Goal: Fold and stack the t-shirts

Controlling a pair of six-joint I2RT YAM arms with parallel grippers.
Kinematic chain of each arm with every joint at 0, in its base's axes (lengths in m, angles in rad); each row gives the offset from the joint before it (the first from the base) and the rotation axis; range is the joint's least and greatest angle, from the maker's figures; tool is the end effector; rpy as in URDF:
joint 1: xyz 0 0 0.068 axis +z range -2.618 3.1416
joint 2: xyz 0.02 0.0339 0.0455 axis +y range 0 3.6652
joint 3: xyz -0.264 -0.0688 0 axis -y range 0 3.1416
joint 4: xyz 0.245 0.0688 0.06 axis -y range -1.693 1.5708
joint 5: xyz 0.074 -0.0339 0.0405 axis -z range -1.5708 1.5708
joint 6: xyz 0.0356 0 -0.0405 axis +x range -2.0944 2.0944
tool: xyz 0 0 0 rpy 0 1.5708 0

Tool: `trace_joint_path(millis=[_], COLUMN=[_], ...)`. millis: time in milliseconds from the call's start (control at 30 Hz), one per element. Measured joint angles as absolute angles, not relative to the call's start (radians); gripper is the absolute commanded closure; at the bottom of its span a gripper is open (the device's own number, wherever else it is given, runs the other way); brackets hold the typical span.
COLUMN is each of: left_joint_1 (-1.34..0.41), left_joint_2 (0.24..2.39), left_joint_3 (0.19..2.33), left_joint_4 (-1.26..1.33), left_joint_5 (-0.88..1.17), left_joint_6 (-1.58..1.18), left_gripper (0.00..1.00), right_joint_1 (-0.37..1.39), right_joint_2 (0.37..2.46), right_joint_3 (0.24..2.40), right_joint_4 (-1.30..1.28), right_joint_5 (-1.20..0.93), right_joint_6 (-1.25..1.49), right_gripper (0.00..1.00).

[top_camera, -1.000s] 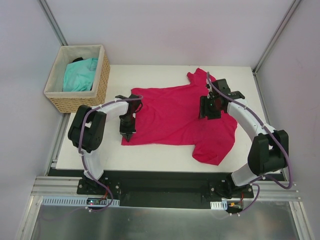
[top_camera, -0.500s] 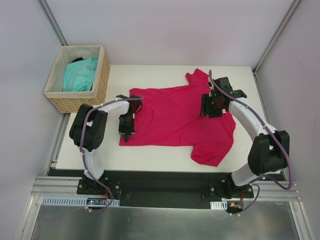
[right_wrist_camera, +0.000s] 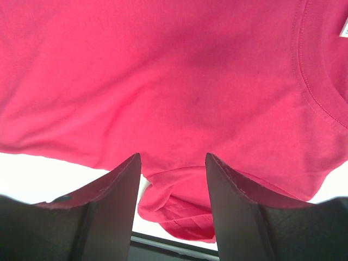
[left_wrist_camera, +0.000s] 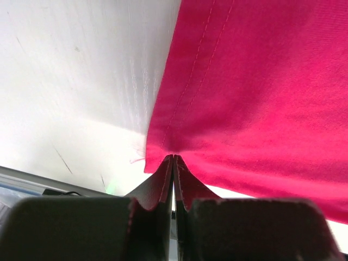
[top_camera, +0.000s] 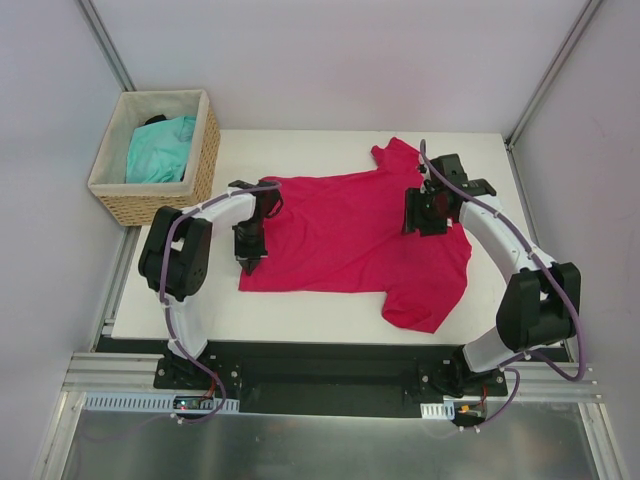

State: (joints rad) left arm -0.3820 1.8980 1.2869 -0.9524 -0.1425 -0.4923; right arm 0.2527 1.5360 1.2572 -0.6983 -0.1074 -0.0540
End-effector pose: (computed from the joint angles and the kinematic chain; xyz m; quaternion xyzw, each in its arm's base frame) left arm 0.3181 -0.1223 0.1628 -0.0552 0.9959 0.0630 0.0334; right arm 0.3128 0.0847 0.2769 -0.1614 0.9413 0.0800 0.2856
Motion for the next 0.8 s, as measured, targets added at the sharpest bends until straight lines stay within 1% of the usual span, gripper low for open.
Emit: trace_joint_path(millis=[133, 167, 233, 267, 300, 333, 433, 533, 600, 667, 800], left_joint_1=[-0.379, -0.379, -0.379, -0.379, -0.379, -0.379, -0.379, -0.365, -0.351, -0.329, -0.292], left_joint_2=[1.896, 1.891, 1.872, 1.856, 1.838, 1.817, 1.742, 1.67, 1.656, 1.679, 1.8], left_joint_3=[1.309, 1.32, 1.352, 1.373, 1.401, 1.43, 1.5, 1.516, 1.517, 1.533, 1.597], left_joint_4=[-0.966, -0.968, -0.968, -0.965, -0.962, -0.953, -0.883, -0.783, -0.735, -0.704, -0.67], left_joint_5=[-0.142, -0.142, -0.141, -0.14, -0.137, -0.132, -0.103, -0.049, -0.02, 0.001, 0.009], left_joint_6=[-0.5, -0.498, -0.487, -0.477, -0.47, -0.461, -0.427, -0.4, -0.392, -0.378, -0.347], left_gripper=[1.0, 0.93, 0.86, 0.82, 0.78, 0.73, 0.67, 0.7, 0.82, 1.0, 1.0], right_joint_1=[0.248, 0.247, 0.241, 0.236, 0.231, 0.221, 0.197, 0.174, 0.161, 0.147, 0.13], right_joint_2=[1.534, 1.534, 1.534, 1.537, 1.542, 1.556, 1.615, 1.699, 1.769, 1.848, 1.991], right_joint_3=[1.258, 1.261, 1.28, 1.297, 1.315, 1.349, 1.436, 1.53, 1.595, 1.665, 1.787], right_joint_4=[-0.705, -0.709, -0.72, -0.724, -0.724, -0.724, -0.709, -0.707, -0.708, -0.726, -0.794], right_joint_5=[-0.093, -0.081, -0.057, -0.047, -0.04, -0.038, -0.038, -0.038, -0.039, -0.043, -0.041], right_joint_6=[-0.056, -0.057, -0.056, -0.055, -0.054, -0.051, -0.049, -0.043, -0.04, -0.037, -0.038], right_gripper=[0.46, 0.46, 0.48, 0.52, 0.6, 0.77, 0.99, 0.99, 0.99, 0.99, 0.99])
